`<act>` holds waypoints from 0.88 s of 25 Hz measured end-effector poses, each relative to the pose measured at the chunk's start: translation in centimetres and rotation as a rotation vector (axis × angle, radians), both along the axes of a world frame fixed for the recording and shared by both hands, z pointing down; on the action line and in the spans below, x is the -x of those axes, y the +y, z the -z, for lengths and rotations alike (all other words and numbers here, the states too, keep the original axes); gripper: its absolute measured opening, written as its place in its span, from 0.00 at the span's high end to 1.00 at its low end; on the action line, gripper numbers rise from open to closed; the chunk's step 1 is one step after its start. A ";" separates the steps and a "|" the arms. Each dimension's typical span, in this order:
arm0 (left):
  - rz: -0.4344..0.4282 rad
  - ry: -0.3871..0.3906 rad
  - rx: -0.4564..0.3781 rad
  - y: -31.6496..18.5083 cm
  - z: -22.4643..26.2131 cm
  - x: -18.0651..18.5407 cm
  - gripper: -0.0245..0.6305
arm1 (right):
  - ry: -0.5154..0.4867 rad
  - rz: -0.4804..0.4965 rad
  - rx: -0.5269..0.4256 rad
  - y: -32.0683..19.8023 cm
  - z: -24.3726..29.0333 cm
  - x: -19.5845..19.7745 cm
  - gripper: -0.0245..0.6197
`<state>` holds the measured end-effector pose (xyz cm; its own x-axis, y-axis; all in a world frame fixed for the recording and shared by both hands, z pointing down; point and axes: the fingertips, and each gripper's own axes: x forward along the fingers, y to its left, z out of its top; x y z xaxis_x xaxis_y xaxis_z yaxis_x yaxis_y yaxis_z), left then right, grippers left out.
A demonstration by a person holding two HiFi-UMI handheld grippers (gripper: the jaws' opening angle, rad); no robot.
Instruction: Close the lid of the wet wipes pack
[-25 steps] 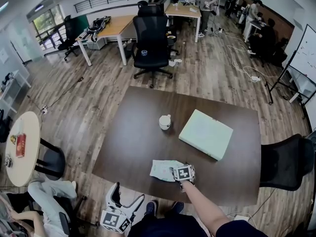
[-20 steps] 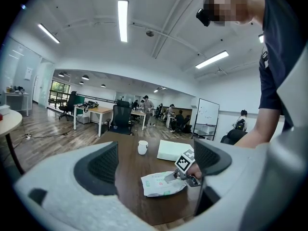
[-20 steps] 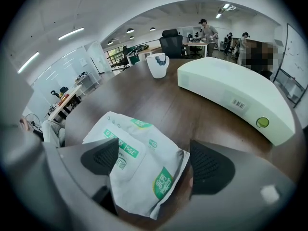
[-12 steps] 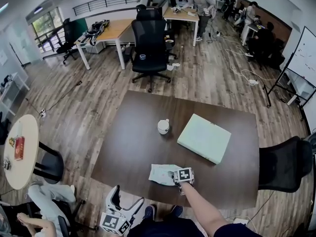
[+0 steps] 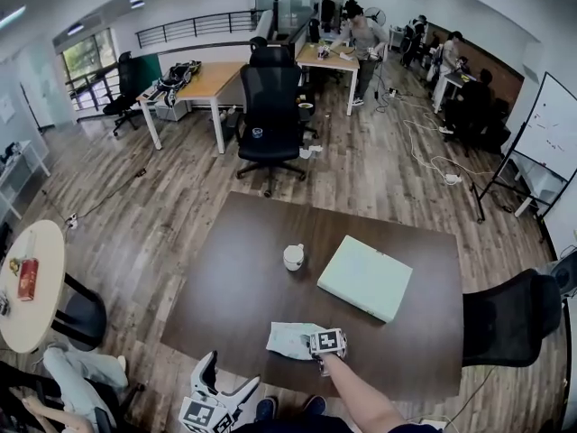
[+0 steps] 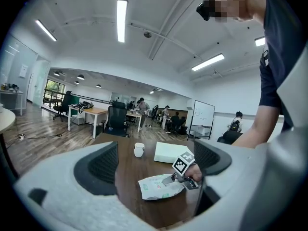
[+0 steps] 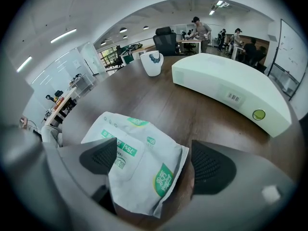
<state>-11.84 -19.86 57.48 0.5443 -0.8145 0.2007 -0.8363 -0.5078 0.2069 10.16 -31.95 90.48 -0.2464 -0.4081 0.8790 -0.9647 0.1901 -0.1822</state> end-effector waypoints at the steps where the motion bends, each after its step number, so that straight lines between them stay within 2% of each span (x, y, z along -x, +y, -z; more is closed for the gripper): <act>1: -0.003 0.001 -0.004 0.0 0.1 0.1 0.23 | -0.009 0.005 -0.007 -0.2 0.1 0.4 0.19; 5: -0.019 0.013 -0.013 0.1 0.1 0.3 0.23 | 0.094 -0.015 0.037 1.3 0.2 -1.1 0.20; 12: -0.050 0.021 -0.019 0.4 0.0 0.7 0.23 | -0.124 0.013 -0.116 0.3 2.3 3.0 0.24; 22: -0.096 0.029 -0.016 0.3 -0.5 0.9 0.23 | -0.140 0.006 -0.278 2.6 8.8 2.1 0.24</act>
<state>-12.74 -19.57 57.99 0.6256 -0.7611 0.1713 -0.7772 -0.5889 0.2218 8.11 -29.33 81.71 -0.3608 -0.6265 0.6909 -0.9324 0.2574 -0.2536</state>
